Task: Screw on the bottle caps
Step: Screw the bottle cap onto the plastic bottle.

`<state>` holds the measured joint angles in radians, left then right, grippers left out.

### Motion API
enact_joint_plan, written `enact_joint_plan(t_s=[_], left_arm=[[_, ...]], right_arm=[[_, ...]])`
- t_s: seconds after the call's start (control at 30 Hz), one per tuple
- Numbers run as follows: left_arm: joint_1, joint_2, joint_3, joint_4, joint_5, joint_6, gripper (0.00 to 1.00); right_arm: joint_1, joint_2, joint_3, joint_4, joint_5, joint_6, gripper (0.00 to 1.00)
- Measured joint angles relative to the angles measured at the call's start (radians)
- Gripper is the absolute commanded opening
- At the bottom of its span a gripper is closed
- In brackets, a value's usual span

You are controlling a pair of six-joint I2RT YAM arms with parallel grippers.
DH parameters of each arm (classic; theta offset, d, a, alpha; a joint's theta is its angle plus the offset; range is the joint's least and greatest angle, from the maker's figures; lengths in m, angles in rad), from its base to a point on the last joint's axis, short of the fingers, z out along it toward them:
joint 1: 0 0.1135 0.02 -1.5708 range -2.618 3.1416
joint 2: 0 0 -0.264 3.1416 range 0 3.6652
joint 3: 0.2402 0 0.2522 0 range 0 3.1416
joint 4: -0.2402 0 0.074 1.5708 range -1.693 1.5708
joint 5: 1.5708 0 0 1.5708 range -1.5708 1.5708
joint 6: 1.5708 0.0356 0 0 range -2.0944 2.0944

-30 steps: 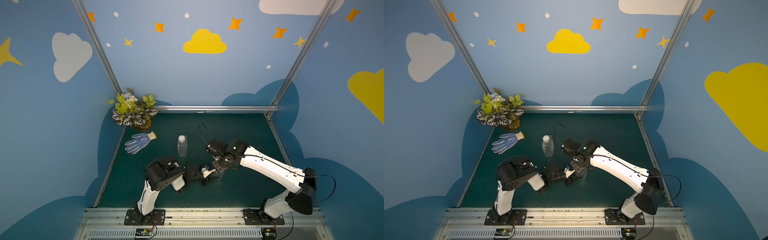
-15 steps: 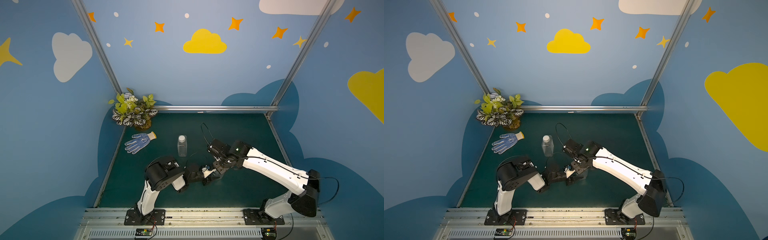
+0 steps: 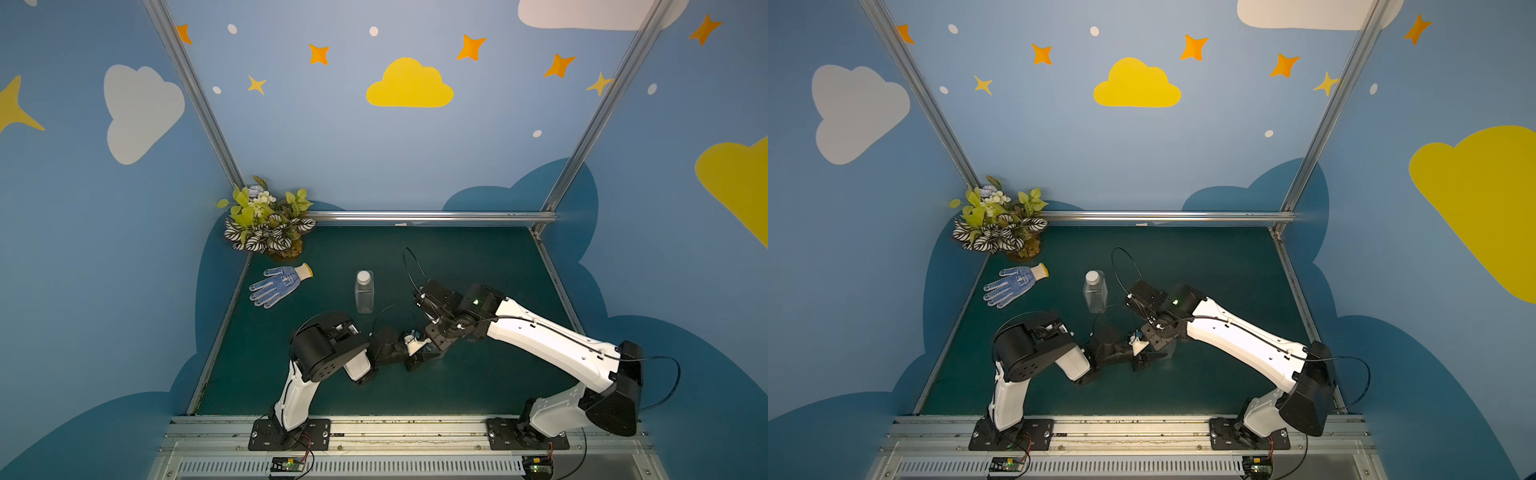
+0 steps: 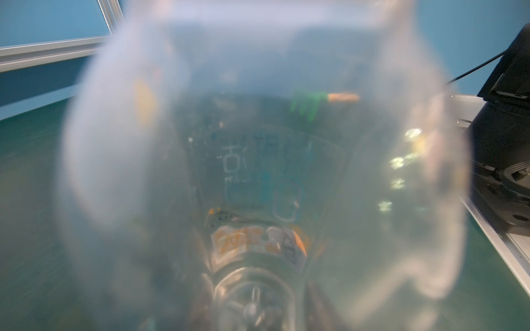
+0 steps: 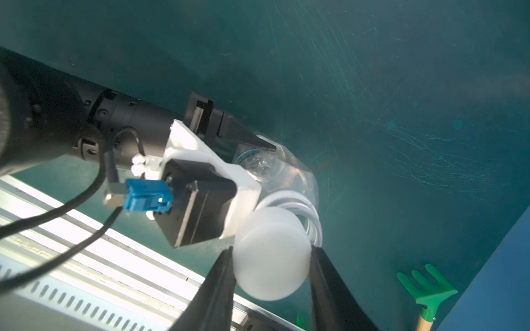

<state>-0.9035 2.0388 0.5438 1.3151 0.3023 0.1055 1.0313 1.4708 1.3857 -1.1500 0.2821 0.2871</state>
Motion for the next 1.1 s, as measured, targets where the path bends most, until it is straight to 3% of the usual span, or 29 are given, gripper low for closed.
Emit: enact_joint_plan(t_s=[0.3, 1.1], left_arm=[[0.0, 0.0, 0.0, 0.0, 0.0, 0.0, 0.48], [0.0, 0.0, 0.001, -0.002, -0.002, -0.001, 0.48]], right_arm=[[0.0, 0.0, 0.0, -0.013, 0.055, 0.014, 0.29], [-0.014, 0.0, -0.01, 0.006, 0.032, 0.024, 0.31]])
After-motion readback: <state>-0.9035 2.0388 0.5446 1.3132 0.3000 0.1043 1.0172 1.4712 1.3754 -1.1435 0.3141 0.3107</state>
